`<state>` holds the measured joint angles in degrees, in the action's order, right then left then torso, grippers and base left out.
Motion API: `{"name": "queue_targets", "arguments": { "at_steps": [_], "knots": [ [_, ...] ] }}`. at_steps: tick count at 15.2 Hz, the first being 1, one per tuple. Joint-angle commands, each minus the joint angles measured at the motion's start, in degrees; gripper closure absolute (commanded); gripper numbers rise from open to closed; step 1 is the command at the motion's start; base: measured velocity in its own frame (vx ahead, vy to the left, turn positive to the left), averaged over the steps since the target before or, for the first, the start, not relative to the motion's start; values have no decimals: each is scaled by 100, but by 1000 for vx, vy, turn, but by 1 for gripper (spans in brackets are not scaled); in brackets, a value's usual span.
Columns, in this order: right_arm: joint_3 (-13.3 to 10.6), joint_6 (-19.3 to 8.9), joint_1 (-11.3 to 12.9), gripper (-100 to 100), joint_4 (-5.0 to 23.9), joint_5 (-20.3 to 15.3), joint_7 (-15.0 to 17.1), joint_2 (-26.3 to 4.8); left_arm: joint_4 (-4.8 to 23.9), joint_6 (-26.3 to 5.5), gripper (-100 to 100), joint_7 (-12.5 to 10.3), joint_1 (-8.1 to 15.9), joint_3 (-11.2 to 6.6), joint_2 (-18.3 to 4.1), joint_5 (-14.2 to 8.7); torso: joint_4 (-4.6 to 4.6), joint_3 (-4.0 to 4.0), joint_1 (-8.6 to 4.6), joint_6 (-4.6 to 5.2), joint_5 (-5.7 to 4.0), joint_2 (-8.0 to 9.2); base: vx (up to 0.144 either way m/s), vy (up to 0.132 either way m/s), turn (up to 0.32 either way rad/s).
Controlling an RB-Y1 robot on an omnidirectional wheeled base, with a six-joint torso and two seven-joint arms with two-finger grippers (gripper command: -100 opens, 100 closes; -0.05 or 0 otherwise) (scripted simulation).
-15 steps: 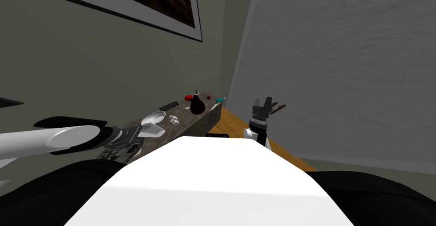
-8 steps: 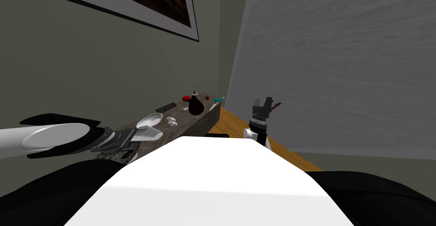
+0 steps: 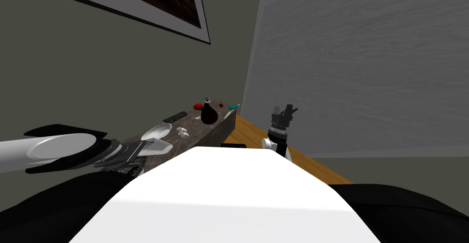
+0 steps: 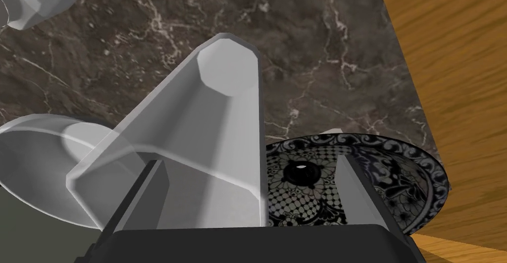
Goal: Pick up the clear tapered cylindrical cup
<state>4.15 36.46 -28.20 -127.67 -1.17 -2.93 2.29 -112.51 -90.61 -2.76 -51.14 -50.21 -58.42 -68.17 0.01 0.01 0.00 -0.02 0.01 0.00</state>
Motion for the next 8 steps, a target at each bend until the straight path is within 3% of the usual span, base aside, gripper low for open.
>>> {"name": "queue_targets", "arguments": {
  "at_steps": [1, 5, 7, 8],
  "knots": [
    [0, 0, 0, 0, 0, 0, 0, 0, 0, 0, 100, 0, 0, 0, 0, 0, 0, 0, 0, 0, 0, 0, 0, 0, 0],
    [0, 0, 0, 0, 0, 0, 0, 0, -3, -2, 100, 5, 0, 2, 0, -6, -2, -5, 1, 0, -1, -7, -1, -1, 0],
    [0, 0, -1, 0, 0, 0, 0, 0, -185, -198, 100, -98, -75, -241, -122, -205, 0, -3, 3, -3, -5, -8, 11, 7, 108],
    [1, 0, -1, 0, 0, 0, 0, 0, -113, -111, 100, -51, -51, -148, -72, -127, 1, -3, 2, -4, -6, -8, 10, 6, 51]
  ]
}}
